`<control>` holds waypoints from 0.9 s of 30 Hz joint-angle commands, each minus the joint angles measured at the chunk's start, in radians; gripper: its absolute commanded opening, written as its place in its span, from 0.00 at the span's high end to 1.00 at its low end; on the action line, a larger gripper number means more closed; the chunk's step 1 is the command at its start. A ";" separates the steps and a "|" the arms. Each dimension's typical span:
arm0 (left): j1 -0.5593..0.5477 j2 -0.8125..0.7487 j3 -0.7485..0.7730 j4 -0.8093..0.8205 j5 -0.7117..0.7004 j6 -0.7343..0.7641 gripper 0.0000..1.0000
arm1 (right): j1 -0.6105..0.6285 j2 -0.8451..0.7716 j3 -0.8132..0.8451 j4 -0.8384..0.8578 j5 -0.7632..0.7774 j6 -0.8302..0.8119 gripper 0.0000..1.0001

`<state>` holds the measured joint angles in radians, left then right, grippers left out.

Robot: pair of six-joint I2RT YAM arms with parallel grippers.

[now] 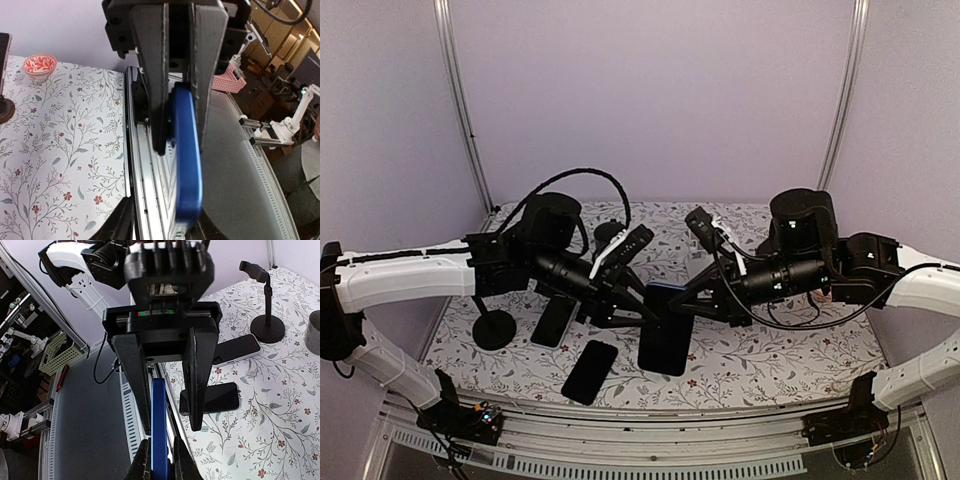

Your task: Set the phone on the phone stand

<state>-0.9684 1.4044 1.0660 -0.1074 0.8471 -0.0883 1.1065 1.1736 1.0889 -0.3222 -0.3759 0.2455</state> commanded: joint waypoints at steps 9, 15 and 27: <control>-0.024 -0.012 -0.062 0.153 -0.048 -0.067 0.58 | -0.059 -0.030 0.114 0.047 -0.057 0.007 1.00; -0.025 -0.011 -0.075 0.184 -0.051 -0.078 0.71 | -0.064 -0.031 0.160 0.049 -0.054 0.008 1.00; -0.026 -0.033 -0.093 0.221 -0.201 -0.131 1.00 | -0.083 -0.033 0.130 0.042 0.138 0.090 0.30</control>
<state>-0.9886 1.3960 0.9756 0.1101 0.7856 -0.1963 1.0325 1.1675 1.2026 -0.3325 -0.3729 0.2558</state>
